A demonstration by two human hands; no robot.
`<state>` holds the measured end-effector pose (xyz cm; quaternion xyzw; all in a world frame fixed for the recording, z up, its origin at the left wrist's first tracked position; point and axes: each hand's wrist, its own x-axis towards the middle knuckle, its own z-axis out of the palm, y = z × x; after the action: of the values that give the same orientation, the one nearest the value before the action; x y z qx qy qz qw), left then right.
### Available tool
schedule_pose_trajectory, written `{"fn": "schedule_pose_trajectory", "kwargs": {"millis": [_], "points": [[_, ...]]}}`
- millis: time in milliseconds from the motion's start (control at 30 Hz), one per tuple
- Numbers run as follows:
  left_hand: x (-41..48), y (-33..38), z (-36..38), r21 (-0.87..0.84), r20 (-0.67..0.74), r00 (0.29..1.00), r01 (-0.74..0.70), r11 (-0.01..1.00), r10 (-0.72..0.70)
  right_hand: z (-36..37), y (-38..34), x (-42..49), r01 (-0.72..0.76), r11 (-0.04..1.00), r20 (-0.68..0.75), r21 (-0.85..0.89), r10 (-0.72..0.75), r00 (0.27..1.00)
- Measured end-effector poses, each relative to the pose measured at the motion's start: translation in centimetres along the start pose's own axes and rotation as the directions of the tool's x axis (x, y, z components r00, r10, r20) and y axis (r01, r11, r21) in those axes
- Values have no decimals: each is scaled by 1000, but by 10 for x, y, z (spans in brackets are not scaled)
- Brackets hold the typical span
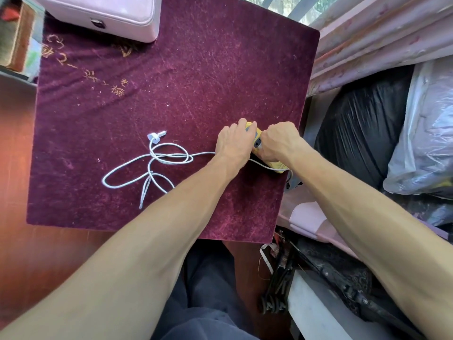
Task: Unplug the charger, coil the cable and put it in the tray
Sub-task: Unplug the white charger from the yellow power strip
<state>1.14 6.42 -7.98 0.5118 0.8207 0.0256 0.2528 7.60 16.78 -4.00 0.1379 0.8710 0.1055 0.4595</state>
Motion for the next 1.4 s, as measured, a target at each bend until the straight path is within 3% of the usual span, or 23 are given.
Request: {"fn": "schedule_pose_trajectory", "kwargs": {"millis": [267, 700, 800, 867, 967, 1033, 1100, 1133, 1200, 1300, 1400], "points": [[-1, 8, -1, 15, -1, 1000, 26, 1000, -26, -1, 2, -2, 32, 999, -13, -31, -32, 999], [-3, 17, 11, 54, -83, 995, 54, 997, -49, 1, 5, 2, -17, 997, -15, 74, 18, 1000], [-5, 19, 12, 48, -65, 996, 66, 997, -63, -6, 15, -10, -75, 981, -22, 179, 80, 997], [-12, 15, 5, -3, -17, 998, 59, 998, -59, -9, 20, -30, -136, 931, 29, 340, 135, 990], [-40, 12, -28, -201, -1, 992, 127, 971, -129, -9, 20, -78, -223, 707, 133, 671, 181, 974], [-75, 10, -59, -507, 67, 967, 244, 827, -244, -13, 11, -123, -170, 496, 78, 851, 201, 977], [-118, 8, -98, -789, 266, 924, 373, 488, -276, -27, -3, -177, -62, 299, -19, 952, 258, 966], [-142, 8, -121, -841, 351, 906, 416, 347, -237, -37, -12, -206, -11, 225, -54, 974, 282, 958], [-192, 8, -159, -868, 442, 886, 462, 182, -143, -56, -33, -261, 78, 157, -124, 984, 306, 944], [-264, 4, -195, -871, 483, 872, 488, 65, -76, -80, -64, -328, 206, 160, -248, 965, 314, 916], [-321, -2, -218, -898, 433, 901, 431, 90, 6, -98, -88, -369, 308, 179, -352, 934, 336, 874]]}}
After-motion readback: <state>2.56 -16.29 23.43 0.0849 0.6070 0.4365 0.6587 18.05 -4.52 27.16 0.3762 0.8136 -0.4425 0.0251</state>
